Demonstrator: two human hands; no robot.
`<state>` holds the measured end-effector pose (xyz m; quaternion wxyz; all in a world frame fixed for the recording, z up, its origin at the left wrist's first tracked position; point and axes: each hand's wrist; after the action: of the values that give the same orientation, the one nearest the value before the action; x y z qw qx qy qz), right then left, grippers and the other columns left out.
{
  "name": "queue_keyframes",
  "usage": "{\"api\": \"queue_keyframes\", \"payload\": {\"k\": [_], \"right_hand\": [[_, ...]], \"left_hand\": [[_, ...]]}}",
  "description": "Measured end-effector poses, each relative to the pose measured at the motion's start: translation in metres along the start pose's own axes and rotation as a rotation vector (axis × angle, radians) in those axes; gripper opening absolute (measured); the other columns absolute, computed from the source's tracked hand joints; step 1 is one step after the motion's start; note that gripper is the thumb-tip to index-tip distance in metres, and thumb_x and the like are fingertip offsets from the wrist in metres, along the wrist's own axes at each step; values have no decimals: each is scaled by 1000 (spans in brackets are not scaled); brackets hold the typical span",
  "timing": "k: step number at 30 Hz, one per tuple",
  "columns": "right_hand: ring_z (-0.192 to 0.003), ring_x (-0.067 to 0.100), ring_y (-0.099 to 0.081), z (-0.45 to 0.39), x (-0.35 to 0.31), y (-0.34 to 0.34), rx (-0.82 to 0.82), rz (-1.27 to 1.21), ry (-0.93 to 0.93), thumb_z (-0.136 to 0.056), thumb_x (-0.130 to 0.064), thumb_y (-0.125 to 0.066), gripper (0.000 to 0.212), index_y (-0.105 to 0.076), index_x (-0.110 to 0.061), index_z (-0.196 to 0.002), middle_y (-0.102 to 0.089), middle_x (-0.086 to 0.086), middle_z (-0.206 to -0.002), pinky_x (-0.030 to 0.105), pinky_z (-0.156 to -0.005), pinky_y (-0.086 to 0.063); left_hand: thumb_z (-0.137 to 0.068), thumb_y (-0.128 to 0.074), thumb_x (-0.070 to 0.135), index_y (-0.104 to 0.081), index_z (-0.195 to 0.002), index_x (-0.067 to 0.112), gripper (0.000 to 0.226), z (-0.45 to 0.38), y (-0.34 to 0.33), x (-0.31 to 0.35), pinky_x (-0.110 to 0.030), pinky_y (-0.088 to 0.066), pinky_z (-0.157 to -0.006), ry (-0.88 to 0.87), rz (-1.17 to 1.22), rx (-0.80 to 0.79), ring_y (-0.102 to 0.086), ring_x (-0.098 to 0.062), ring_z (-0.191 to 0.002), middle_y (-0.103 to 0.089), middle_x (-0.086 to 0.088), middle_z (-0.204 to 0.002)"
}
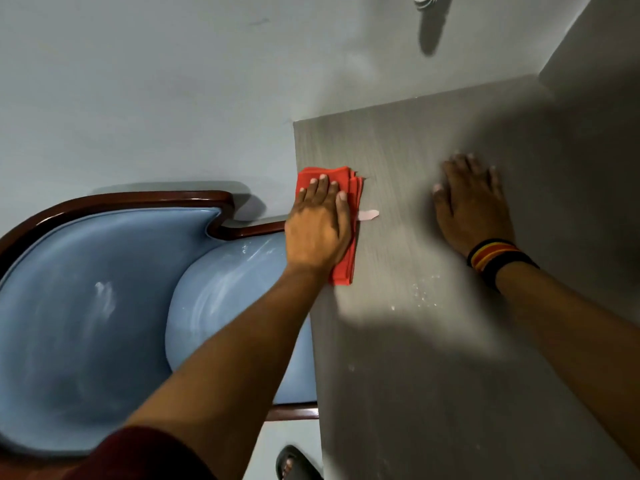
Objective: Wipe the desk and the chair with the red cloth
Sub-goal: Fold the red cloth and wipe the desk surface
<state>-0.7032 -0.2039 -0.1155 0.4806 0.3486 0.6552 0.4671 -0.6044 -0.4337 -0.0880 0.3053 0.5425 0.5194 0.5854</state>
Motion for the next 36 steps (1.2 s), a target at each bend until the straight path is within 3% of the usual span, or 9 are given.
{"api": "queue_keyframes", "payload": {"k": [2,4,8,11,18,23,27,32,36], "right_hand": [[-156,29,-25,-1,2,-2,16,-11,6,-102,-39,-28,58,-41,-12,-152,-36,11,-164,54,-129,-11],[-156,28,-24,-3,3,-3,26,-28,7,-103,-37,-31,55,-41,-13,-151,-35,10,-165,53,-129,-10],[-157,27,-24,-5,1,0,24,-35,1,-104,-31,-38,49,-42,-13,-150,-35,9,-165,53,-129,-9],[-156,28,-25,-4,-3,3,15,-43,-4,-103,-30,-39,49,-43,-12,-149,-36,10,-164,53,-129,-10],[-157,27,-23,-6,-1,1,7,-41,-14,-103,-32,-38,51,-42,-14,-151,-34,9,-166,53,-129,-7],[-157,24,-22,-7,2,-1,22,-42,-20,-102,-33,-37,51,-43,-16,-150,-34,7,-166,52,-129,-7],[-157,24,-22,-4,-1,1,24,-107,-19,-104,-34,-36,51,-45,-15,-150,-34,7,-166,53,-129,-8],[-158,22,-21,1,-5,9,-4,-96,-24,-106,-32,-36,49,-44,-17,-152,-32,5,-167,49,-129,-7],[-158,21,-21,3,-2,8,7,-114,-4,-107,-30,-35,48,-45,-15,-152,-33,6,-167,47,-130,-6]], "left_hand": [[-112,-33,33,-65,-140,6,50,-31,0,-1,-45,-46,-117,-5,9,56,-56,-34,-141,-61,-15,-149],[-112,-32,35,-67,-137,8,51,-55,1,0,-45,-48,-112,-6,-8,58,-59,-34,-138,-63,-13,-148],[-113,-26,37,-49,-155,8,56,-43,-3,0,-41,-25,-131,-11,-33,-10,-36,-28,-156,-46,-14,-163],[-113,-19,42,-27,-165,9,62,7,-4,5,-42,-10,-135,-1,-12,-84,-15,-24,-164,-23,-12,-174],[-114,-27,33,-37,-161,8,55,-10,-3,-2,-39,-13,-135,-25,32,-59,-22,-23,-162,-32,-11,-170],[-114,-21,37,-16,-167,9,60,-38,-14,-7,-40,-4,-135,-103,-64,-121,-7,-22,-165,-13,-10,-176],[-113,-20,37,-10,-167,7,63,27,-16,16,-44,-6,-135,-78,-63,-119,-1,-24,-165,-6,-12,-177],[-111,-30,38,-18,-167,9,64,171,-22,74,-45,-9,-135,-233,9,-145,-1,-21,-165,-11,-9,-176],[-111,-21,42,-11,-168,15,64,171,-24,72,-44,-8,-135,-273,15,-219,3,-16,-165,-7,-3,-177]]}}
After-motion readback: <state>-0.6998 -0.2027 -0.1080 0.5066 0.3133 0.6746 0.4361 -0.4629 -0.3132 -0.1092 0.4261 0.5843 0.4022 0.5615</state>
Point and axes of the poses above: each hand's wrist, its own z-axis away from the middle knuckle, its own y-axis out of the back of the hand, x = y × z
